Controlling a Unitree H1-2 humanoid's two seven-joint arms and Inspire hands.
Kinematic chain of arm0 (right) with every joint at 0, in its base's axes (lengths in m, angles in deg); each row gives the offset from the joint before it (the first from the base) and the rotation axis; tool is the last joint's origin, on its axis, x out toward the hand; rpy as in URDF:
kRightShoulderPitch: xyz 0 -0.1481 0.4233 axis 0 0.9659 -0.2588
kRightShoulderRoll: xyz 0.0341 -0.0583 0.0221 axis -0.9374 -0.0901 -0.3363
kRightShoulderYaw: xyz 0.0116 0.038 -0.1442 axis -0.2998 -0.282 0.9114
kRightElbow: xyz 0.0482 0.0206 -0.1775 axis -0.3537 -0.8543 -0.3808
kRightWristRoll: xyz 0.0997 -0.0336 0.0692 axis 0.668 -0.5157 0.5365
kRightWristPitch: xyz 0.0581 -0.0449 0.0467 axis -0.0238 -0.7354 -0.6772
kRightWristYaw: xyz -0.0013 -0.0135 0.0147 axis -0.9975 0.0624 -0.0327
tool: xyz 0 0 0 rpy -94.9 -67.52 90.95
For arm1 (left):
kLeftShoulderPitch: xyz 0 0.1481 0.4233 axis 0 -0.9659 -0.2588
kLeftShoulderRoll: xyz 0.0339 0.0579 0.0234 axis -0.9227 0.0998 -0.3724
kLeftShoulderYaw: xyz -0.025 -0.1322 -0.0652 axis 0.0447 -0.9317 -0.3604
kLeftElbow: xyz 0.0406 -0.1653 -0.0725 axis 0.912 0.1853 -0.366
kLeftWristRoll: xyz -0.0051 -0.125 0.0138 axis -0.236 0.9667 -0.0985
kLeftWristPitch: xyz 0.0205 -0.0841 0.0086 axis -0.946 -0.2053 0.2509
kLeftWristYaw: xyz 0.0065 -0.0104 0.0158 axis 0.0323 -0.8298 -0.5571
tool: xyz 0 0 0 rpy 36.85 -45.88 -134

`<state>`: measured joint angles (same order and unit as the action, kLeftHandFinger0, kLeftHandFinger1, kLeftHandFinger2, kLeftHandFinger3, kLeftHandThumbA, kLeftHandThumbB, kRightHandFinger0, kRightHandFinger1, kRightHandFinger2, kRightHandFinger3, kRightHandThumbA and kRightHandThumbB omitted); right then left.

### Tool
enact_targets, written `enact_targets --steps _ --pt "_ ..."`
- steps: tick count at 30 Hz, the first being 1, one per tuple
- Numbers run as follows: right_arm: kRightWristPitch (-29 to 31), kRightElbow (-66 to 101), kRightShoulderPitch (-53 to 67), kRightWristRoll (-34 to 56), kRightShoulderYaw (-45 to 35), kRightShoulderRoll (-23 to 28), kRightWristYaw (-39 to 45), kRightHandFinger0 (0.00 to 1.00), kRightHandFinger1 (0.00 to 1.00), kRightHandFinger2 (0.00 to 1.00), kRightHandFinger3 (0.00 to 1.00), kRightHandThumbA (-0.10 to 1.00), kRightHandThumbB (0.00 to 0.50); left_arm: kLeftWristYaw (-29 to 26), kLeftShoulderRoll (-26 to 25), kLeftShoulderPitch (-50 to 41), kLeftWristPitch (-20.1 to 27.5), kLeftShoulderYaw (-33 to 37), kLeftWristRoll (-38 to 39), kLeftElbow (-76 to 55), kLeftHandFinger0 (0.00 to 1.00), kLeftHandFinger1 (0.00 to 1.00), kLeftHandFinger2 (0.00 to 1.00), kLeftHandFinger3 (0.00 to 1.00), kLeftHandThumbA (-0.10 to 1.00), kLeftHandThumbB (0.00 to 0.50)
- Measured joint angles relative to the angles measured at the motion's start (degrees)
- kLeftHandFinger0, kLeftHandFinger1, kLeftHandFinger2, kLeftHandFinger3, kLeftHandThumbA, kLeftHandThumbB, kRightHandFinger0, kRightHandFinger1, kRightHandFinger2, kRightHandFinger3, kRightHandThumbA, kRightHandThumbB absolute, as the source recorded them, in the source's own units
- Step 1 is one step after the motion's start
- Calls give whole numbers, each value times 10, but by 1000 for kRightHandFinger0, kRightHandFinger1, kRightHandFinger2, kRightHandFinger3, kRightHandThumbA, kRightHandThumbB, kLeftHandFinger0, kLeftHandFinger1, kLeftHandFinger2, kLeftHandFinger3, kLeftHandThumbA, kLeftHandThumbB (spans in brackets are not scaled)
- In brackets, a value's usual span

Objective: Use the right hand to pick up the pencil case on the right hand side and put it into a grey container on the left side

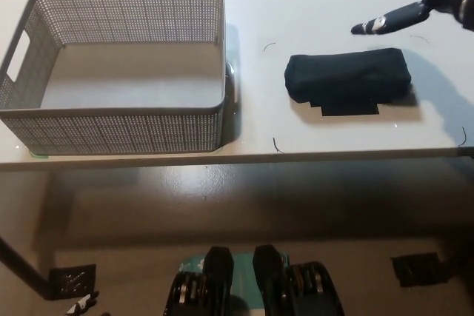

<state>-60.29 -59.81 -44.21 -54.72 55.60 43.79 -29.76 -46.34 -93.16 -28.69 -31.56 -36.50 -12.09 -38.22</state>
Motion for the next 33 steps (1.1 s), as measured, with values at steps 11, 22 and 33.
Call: enact_targets --steps 11,22,33 --pt "4 -34 2 -6 16 -28 -9 1000 1000 1000 1000 850 500 12 0 4 1 1 -2 -2 1000 1000 1000 1000 1000 266" --pt "8 -75 18 -17 30 -30 -23 1000 1000 1000 1000 815 500 28 -1 11 2 1 0 -2 1000 1000 1000 1000 983 225" --pt "9 -159 14 -33 51 -35 -44 1000 1000 1000 1000 819 500 40 -7 13 5 1 4 -2 1000 998 1000 1000 963 257"
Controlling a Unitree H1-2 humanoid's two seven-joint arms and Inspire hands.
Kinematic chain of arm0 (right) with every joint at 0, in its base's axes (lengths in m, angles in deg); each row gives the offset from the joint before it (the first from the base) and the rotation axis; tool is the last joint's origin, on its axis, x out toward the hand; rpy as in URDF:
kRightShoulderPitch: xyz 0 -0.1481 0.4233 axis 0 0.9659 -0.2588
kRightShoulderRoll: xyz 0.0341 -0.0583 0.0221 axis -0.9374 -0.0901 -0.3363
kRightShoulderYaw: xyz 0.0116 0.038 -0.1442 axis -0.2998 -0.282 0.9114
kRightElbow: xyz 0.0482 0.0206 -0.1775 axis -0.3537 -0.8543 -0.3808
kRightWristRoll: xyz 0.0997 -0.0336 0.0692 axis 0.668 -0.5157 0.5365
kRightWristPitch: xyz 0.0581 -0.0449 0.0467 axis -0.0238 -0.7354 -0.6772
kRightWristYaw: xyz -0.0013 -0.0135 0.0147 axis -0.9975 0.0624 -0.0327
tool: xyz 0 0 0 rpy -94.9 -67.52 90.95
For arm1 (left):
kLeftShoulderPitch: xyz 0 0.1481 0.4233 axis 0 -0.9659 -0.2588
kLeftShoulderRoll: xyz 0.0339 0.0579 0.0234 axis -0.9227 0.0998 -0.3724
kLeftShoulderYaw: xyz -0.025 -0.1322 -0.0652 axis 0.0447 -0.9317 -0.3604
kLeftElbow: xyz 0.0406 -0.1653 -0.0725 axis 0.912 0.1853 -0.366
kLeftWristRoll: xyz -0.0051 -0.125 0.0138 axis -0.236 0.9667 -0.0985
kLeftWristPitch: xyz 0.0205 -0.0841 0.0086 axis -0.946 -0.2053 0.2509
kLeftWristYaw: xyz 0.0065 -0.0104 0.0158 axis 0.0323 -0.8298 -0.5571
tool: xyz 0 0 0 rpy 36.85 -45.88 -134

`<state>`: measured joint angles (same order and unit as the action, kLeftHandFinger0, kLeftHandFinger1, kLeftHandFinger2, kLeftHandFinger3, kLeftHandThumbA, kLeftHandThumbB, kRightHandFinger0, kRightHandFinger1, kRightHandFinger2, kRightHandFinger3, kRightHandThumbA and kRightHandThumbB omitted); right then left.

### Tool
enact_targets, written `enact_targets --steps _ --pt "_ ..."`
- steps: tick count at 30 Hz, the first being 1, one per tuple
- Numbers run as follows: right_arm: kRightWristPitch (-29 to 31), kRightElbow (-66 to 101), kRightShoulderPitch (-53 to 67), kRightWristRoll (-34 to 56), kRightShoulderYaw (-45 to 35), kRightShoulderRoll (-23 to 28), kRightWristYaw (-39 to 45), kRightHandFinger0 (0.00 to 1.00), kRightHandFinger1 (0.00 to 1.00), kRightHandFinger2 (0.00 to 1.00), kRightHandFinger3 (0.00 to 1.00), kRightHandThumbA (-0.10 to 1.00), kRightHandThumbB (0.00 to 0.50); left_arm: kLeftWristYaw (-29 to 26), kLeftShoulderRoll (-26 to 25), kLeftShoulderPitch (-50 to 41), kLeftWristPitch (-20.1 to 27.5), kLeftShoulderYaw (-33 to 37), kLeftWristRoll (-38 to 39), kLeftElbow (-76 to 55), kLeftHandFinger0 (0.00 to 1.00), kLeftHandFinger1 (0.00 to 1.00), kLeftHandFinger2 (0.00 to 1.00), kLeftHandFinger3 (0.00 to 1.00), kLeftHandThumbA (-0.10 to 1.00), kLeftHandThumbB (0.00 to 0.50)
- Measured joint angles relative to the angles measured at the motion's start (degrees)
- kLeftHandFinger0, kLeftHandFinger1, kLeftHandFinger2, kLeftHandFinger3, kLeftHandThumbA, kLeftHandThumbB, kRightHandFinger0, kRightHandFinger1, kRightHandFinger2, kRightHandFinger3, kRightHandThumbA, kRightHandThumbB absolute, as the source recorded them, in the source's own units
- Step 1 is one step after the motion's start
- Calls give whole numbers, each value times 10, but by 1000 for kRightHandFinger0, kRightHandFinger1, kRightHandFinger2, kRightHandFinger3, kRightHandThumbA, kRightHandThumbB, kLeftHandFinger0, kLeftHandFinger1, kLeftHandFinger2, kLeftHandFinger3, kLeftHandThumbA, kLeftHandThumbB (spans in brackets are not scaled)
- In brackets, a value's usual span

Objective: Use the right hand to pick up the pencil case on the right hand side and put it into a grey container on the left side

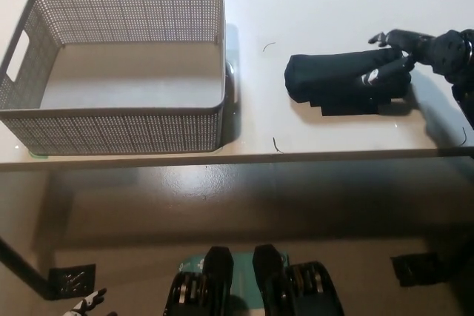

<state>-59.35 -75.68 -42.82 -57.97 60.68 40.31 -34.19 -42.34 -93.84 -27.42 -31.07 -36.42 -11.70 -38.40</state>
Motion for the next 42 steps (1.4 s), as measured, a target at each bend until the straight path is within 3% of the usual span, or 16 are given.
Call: enact_targets --steps 25,42 --pt "17 -58 -41 -14 7 -17 -33 1000 1000 1000 1000 822 500 20 -3 9 6 -1 13 0 1000 973 986 1000 947 304" --pt "20 -48 -61 -27 16 -46 -39 1000 1000 1000 1000 828 500 29 -5 16 7 -1 17 0 1000 969 991 1000 939 304"
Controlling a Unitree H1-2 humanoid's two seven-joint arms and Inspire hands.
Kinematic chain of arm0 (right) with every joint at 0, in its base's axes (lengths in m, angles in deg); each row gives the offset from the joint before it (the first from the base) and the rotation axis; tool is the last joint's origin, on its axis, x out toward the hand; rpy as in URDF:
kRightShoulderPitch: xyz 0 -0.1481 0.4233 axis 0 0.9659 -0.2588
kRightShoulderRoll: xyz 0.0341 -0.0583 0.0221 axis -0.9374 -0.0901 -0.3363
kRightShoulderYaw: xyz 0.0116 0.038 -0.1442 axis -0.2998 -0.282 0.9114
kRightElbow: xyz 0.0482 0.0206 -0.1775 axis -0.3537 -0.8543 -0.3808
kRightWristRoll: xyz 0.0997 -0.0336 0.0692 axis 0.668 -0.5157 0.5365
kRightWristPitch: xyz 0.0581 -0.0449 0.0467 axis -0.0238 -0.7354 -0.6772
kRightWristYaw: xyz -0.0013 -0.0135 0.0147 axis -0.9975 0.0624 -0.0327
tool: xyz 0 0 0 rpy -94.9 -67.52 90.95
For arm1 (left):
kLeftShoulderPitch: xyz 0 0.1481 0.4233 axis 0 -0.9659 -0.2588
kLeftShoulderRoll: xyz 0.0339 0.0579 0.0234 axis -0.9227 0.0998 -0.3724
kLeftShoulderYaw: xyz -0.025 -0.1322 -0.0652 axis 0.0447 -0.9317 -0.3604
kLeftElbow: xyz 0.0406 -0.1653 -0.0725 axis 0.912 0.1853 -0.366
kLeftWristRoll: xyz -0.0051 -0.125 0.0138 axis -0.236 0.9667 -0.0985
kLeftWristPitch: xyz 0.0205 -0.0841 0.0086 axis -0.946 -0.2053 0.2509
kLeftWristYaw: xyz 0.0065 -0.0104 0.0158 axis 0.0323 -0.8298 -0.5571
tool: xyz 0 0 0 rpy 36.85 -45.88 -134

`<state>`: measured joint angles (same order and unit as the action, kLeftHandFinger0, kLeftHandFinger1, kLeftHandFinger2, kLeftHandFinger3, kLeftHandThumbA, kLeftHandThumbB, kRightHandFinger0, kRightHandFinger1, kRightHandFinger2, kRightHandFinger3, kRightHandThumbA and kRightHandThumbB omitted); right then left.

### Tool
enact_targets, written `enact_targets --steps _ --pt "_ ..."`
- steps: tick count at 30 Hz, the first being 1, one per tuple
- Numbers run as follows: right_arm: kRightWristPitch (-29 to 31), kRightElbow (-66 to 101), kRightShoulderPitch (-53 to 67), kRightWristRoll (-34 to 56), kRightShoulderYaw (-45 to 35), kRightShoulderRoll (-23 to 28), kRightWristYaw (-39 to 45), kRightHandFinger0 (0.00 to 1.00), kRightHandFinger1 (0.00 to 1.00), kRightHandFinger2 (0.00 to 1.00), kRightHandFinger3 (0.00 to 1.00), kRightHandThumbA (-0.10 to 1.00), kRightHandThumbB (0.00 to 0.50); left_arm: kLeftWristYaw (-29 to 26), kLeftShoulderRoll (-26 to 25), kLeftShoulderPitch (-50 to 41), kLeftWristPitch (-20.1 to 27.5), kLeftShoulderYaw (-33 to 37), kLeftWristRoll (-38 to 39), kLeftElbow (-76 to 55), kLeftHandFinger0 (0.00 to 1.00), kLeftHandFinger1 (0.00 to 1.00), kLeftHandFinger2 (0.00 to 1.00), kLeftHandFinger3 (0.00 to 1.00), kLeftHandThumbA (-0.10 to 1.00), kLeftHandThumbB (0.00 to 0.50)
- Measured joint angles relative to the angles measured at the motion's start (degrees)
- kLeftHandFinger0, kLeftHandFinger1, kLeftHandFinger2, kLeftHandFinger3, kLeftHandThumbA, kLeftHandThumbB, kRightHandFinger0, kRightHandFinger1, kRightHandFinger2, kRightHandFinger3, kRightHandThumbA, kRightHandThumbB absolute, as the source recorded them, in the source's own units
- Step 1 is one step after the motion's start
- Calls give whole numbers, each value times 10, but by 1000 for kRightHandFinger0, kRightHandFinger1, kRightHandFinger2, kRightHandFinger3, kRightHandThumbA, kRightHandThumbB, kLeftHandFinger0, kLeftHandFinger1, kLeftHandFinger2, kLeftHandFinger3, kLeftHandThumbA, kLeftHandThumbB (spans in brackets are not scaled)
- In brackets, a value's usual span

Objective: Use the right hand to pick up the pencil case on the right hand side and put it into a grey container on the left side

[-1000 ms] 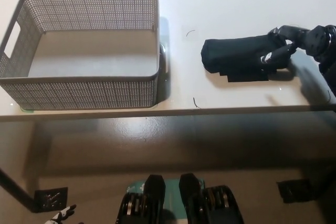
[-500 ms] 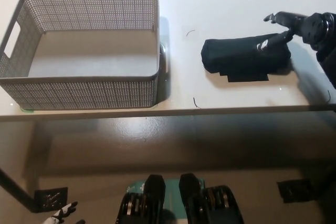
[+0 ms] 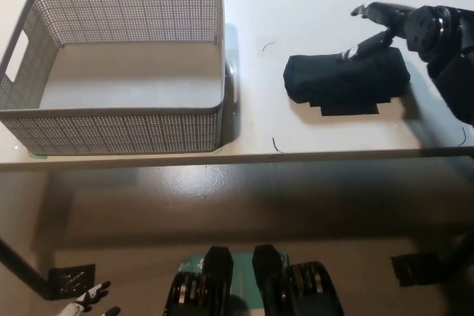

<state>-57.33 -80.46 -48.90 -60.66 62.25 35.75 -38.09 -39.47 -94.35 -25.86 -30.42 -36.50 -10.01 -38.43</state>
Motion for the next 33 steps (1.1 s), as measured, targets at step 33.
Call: enact_targets --steps 33 --pt "87 -234 -2 -17 28 -97 -142 1000 1000 1000 1000 755 500 7 0 5 10 1 2 -3 1000 961 960 1000 928 341"
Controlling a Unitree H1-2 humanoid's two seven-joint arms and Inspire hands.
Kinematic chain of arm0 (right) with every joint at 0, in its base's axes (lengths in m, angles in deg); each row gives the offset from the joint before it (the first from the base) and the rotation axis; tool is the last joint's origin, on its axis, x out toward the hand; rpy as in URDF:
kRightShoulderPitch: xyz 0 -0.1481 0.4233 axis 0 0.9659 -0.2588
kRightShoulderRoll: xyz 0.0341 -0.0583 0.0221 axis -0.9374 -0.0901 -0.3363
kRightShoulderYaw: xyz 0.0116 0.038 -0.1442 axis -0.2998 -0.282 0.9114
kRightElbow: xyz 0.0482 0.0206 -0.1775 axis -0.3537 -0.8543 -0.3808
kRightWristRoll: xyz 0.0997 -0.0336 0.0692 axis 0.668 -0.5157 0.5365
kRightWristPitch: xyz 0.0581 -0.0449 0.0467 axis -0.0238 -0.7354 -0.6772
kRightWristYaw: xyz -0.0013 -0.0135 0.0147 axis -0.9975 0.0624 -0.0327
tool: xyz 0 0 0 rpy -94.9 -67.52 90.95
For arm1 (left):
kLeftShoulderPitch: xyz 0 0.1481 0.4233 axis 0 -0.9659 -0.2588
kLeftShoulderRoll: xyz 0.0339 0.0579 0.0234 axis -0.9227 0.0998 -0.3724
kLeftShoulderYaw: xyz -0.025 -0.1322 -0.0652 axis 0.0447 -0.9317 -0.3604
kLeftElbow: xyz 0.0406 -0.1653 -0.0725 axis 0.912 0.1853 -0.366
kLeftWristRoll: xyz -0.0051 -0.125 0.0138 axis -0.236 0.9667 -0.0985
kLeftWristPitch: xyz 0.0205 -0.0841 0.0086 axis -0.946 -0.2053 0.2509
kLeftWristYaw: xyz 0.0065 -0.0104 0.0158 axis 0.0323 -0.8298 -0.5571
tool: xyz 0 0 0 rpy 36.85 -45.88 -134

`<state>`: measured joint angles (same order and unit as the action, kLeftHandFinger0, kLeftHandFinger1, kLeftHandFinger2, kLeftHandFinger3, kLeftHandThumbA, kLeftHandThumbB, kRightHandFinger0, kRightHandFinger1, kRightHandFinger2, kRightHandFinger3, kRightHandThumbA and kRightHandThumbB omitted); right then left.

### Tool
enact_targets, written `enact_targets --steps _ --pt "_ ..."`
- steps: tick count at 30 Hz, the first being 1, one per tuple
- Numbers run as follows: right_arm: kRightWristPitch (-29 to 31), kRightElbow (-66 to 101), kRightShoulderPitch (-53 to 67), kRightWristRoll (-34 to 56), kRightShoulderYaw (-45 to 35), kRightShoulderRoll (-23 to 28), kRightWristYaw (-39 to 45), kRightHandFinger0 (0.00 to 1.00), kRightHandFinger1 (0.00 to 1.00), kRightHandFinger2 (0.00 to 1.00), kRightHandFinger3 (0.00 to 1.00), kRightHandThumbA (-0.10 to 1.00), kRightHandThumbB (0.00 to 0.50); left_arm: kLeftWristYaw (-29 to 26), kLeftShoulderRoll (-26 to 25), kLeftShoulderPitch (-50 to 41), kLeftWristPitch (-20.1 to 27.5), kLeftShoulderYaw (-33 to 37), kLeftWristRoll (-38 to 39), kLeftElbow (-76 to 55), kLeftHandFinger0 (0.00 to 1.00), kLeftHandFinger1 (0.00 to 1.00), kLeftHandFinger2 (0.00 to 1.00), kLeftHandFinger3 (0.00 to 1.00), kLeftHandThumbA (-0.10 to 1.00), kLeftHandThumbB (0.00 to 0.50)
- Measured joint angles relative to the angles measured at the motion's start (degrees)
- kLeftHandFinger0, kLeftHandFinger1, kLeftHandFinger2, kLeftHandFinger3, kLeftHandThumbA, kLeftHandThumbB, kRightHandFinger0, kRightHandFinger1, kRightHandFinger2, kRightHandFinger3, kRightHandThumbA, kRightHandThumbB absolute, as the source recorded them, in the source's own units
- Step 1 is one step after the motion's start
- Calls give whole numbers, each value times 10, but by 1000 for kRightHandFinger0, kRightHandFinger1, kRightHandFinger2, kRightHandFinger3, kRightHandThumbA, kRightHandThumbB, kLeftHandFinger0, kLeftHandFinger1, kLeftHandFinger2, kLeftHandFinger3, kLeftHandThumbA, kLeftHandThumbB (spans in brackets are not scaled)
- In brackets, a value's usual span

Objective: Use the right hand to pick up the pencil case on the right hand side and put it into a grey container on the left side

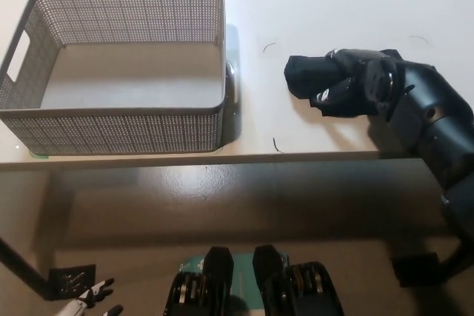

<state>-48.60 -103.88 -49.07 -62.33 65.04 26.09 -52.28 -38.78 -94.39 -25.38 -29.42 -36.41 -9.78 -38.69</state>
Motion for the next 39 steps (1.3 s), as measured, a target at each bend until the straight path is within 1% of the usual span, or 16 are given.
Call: enact_targets --steps 10,13,14,15,17,18,19,22,24,26,27,28,29,31,33,39 --pt "4 -14 13 -2 1 -7 -43 1000 1000 1000 1000 683 500 4 0 13 0 0 2 -2 1000 965 969 1000 957 378" --pt "3 -15 16 -1 -2 -8 -50 1000 1000 1000 1000 402 457 4 0 22 0 0 3 -2 1000 961 967 1000 942 361" --pt "3 -15 18 -1 -5 -9 -55 963 1000 1000 1000 332 449 4 0 23 0 0 3 -3 1000 960 966 1000 939 360" --pt "2 -15 21 -1 -5 -10 -66 439 504 633 904 -16 276 4 0 24 0 0 3 -3 1000 964 968 1000 947 369" --pt "5 -14 27 -3 -3 -11 -94 42 151 305 429 -99 224 4 0 25 0 0 3 -3 1000 964 968 1000 952 371" --pt "8 -13 30 -3 -2 -11 -111 2 181 444 372 -100 193 4 0 24 0 0 3 -3 1000 959 964 1000 960 375" --pt "10 -13 33 -3 -3 -11 -122 73 337 616 447 -100 218 4 0 24 0 0 3 -2 1000 959 963 1000 961 377" --pt "19 -12 41 -3 -7 -11 -167 122 485 792 663 -100 221 4 0 24 0 0 3 -2 1000 963 964 1000 982 386" --pt "26 -13 45 -3 -8 -10 -196 123 482 749 588 -100 236 4 0 25 0 0 3 -2 1000 950 951 1000 984 382" --pt "32 -13 49 -3 -9 -10 -223 56 348 553 421 -100 264 4 0 27 1 0 3 -1 1000 937 943 1000 989 381" --pt "37 -13 51 -3 -9 -9 -237 2 248 498 311 -100 234 4 0 28 1 0 3 0 997 934 942 1000 989 373" --pt "41 -13 54 -3 -9 -9 -247 0 241 571 282 -100 227 4 0 29 1 0 3 1 995 933 940 1000 983 366" --pt "46 -13 57 -3 -9 -9 -261 0 279 683 328 -100 216 4 0 30 1 0 3 1 999 937 943 1000 977 360" --pt "57 -14 64 -3 -9 -8 -284 0 408 866 617 -100 194 4 0 31 1 0 3 1 1000 937 945 1000 976 358" --pt "69 -14 70 -3 -9 -8 -307 0 416 859 797 -100 189 4 0 31 1 0 3 1 999 936 945 1000 980 363" --pt "103 -15 76 -2 -16 -7 -354 0 387 845 895 -100 171 4 0 32 1 -1 3 1 999 942 949 1000 959 336"
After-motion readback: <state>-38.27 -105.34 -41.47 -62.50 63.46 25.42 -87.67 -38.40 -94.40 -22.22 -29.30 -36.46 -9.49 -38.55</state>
